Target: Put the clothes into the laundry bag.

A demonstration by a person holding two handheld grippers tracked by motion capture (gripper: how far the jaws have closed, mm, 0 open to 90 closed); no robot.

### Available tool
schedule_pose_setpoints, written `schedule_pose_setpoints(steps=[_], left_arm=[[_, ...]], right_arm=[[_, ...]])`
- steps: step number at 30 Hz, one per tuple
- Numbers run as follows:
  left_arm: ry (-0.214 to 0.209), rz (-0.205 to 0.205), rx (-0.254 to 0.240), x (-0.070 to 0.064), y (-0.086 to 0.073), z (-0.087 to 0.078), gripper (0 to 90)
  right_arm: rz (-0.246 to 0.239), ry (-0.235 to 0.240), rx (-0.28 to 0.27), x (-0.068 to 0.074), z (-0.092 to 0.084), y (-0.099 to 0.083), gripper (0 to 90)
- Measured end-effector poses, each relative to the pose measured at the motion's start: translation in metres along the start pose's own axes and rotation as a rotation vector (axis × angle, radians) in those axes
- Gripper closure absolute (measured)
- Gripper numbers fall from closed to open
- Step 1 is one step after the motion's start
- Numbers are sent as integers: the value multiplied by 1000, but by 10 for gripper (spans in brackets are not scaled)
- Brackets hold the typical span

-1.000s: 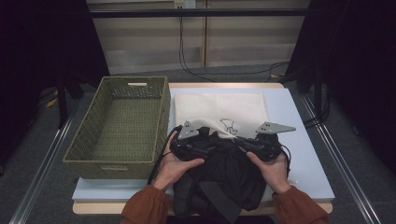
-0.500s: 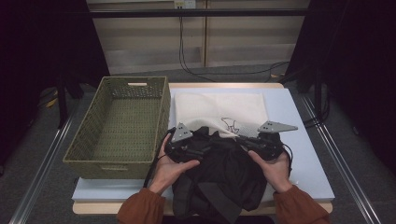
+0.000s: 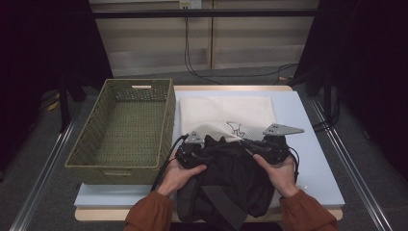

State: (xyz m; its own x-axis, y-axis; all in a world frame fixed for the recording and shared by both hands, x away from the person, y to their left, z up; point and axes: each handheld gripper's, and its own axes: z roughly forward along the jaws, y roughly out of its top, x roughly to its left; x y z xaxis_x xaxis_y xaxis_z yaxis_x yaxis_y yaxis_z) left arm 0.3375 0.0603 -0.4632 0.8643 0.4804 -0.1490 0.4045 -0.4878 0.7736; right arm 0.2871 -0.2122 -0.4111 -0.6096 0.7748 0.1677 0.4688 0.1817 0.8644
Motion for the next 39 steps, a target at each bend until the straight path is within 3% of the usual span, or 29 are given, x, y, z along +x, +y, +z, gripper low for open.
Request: schedule_pose_setpoints(steps=[3,6,9,15,19,23,28,32,36,39], left_arm=[[-1,19,-26,-4,4,-9,696],[7,66,-33,-11,10,-15,714],[14,92,-76,-20,19,-27,718],[-42,139,-145,-39,33,-35,744],[-95,152,-155,-50,38,-28,752],[-136,192,-153,-62,44,-16,755],[-189,237,-118,-74,48,2,758],[-169,232,-95,-73,49,14,763],[-103,179,-82,-58,45,25,769],[-17,169,-34,-46,41,31,770]], right_arm=[[6,3,-3,-1,0,1,893],[11,2,-5,-2,1,2,894],[8,-1,-14,-2,2,4,893],[15,-1,-22,-3,3,7,893],[13,10,-20,-2,4,8,893],[-1,18,-24,1,3,11,893],[-5,39,-30,6,1,12,893],[-25,57,-58,15,-4,18,894],[-26,65,-96,19,-14,24,894],[-26,57,-105,19,-19,24,894]])
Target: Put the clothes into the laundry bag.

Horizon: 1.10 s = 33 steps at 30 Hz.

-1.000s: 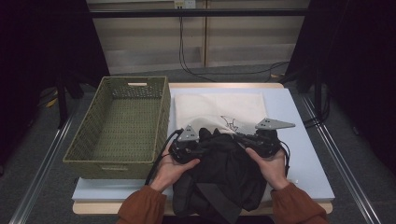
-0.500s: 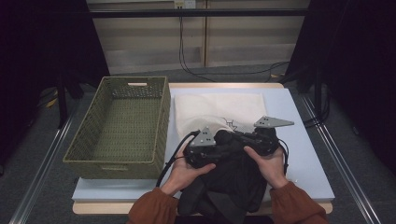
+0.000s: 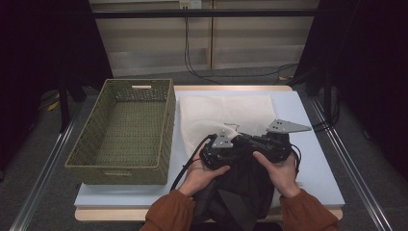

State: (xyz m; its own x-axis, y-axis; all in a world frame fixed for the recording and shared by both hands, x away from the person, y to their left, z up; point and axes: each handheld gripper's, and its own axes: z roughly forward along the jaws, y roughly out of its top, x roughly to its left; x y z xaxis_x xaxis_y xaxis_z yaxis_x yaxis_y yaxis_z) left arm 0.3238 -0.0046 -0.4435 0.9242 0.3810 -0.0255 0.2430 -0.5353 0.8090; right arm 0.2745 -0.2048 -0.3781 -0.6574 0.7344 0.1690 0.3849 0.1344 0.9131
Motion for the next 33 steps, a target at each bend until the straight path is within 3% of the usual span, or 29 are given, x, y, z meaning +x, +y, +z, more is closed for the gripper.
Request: schedule_pose_setpoints(steps=[4,7,12,16,19,23,25,33], left_arm=[[17,-64,-5,14,-8,5,770],[42,-75,-2,16,-11,4,765],[28,-82,-19,19,-15,-1,732],[16,-96,-34,19,-16,-8,692],[9,-84,-35,17,-15,-15,664],[-14,-84,-42,10,-14,-27,556],[-3,-59,-37,5,-13,-34,484],[1,-49,-78,-5,-17,-66,289]], right_arm=[[-7,-5,16,2,-6,-3,894],[-8,10,49,-1,-7,-12,893],[-8,29,73,-8,-8,-32,890],[-29,46,107,-12,-4,-44,883],[-56,53,121,-13,-1,-49,880],[-61,57,148,-13,2,-51,877],[-39,58,163,-12,3,-50,878],[-18,59,176,-15,5,-49,877]])
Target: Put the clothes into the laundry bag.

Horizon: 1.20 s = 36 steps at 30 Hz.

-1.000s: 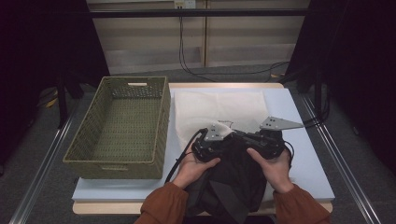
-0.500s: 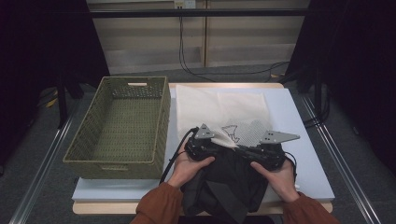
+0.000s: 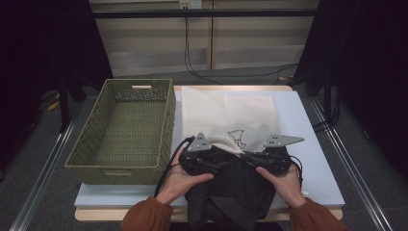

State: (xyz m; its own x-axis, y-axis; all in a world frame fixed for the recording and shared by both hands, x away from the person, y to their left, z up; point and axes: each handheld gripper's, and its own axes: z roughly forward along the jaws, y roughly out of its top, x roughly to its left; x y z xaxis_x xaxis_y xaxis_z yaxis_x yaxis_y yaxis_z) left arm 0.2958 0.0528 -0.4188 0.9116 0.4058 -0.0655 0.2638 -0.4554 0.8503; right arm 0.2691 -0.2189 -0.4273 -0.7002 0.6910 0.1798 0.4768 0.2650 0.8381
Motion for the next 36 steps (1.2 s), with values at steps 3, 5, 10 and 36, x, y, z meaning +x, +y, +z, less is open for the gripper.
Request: schedule_pose_setpoints(steps=[3,5,10,36], left_arm=[[-33,3,-24,-5,-1,-10,221],[-49,16,-35,-11,-3,-12,186],[-97,42,-12,-32,-10,3,122],[-3,158,179,-42,-27,57,584]], right_arm=[[1,-2,5,0,1,1,873],[-1,-7,9,0,2,1,869],[4,-12,11,1,3,2,868],[-3,4,26,8,12,7,863]])
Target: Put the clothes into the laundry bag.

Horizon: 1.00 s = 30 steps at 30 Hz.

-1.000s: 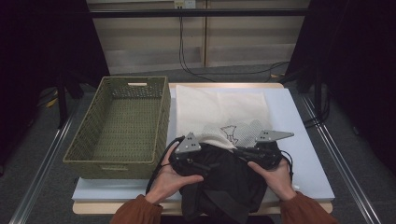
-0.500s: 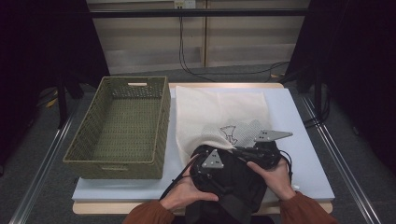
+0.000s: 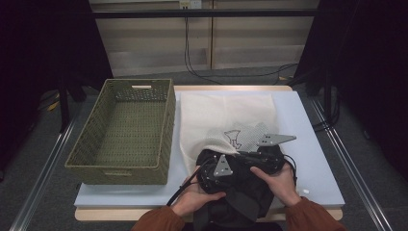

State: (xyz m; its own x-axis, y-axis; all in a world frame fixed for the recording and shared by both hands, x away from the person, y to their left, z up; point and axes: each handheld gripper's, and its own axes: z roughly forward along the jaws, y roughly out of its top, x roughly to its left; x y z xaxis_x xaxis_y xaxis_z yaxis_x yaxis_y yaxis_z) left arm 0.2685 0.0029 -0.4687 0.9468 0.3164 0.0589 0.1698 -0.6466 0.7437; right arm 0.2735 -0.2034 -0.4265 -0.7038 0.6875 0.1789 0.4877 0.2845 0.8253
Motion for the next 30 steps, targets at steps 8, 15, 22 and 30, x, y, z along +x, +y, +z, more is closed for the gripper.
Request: schedule_pose_setpoints(steps=[8,15,22,30], left_arm=[[41,-47,-26,18,11,-10,640],[78,-114,-94,28,20,-12,648],[105,-196,-157,41,27,-13,648],[215,-230,-153,57,30,6,643]], right_arm=[[-2,29,-43,2,-11,7,858],[17,34,-81,9,-14,14,866],[0,58,-105,18,-20,22,867],[1,31,-130,18,-24,23,876]])
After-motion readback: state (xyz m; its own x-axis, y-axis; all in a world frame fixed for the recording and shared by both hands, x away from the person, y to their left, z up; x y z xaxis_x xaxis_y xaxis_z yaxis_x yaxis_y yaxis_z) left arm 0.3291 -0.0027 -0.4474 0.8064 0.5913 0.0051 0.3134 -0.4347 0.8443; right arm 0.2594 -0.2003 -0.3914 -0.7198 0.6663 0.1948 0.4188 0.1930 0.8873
